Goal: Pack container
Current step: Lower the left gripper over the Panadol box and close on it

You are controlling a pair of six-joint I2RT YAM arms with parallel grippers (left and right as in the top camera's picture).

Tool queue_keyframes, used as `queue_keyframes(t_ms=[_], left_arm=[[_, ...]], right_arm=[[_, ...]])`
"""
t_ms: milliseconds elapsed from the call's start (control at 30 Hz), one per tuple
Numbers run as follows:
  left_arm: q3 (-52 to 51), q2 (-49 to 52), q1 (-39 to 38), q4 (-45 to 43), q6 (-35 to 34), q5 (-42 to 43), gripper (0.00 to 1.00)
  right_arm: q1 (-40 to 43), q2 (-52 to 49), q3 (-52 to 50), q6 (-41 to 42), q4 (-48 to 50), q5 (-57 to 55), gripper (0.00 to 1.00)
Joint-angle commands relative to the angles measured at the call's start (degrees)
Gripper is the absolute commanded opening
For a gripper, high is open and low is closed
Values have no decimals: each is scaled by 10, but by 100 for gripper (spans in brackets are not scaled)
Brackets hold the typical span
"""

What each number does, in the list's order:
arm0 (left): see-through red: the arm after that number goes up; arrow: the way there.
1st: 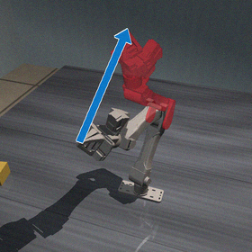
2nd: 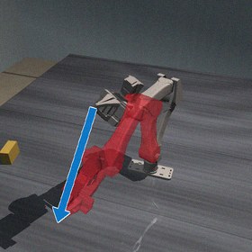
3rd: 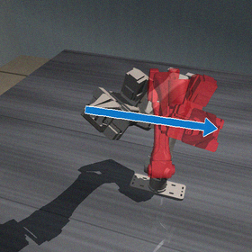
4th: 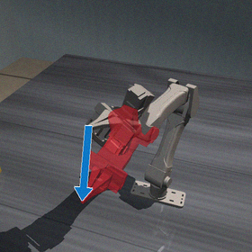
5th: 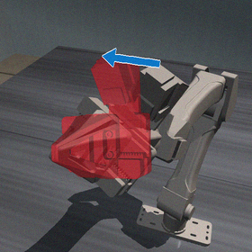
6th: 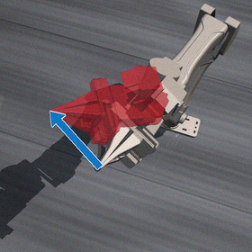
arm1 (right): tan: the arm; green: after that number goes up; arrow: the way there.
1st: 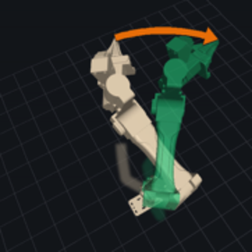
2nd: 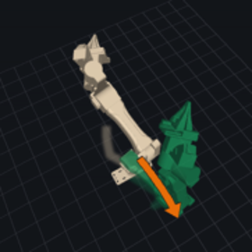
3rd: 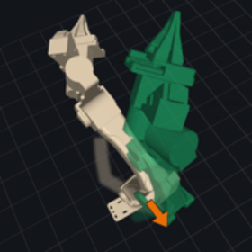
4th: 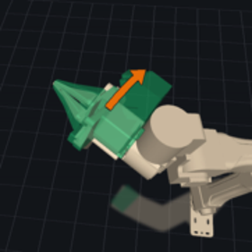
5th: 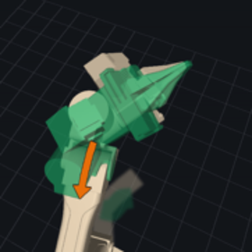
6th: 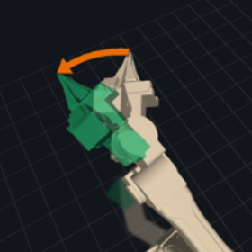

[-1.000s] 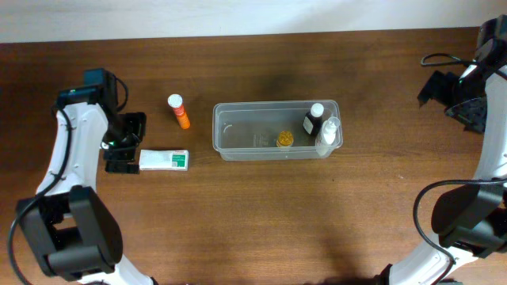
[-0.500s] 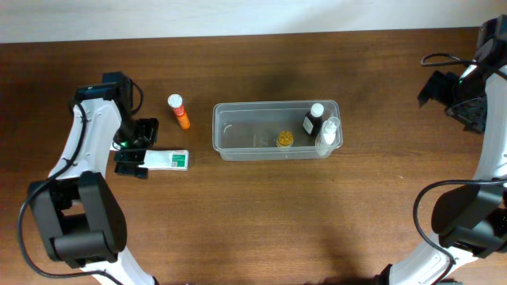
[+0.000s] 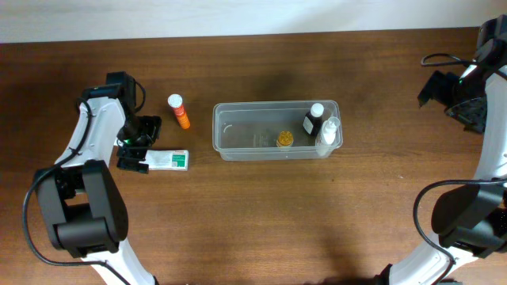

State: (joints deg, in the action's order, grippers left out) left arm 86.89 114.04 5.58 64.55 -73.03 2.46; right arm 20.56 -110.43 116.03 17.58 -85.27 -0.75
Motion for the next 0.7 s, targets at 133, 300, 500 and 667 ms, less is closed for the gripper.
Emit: queue_keyframes(t_ms=[133,300,500,667], left_arm=[[-19,7,1,-12,16,-14,99],[-52,7,1,-56,18,-12,99],[-75,7,1,-89,23,-3,99],[-81,7,1,-91,24,-9,99]], right_arm=[[2,4,1,1,0,1,98],[2,4,1,1,0,1,98],[2,4,1,1,0,1,98],[2,4,1,1,0,1,98]])
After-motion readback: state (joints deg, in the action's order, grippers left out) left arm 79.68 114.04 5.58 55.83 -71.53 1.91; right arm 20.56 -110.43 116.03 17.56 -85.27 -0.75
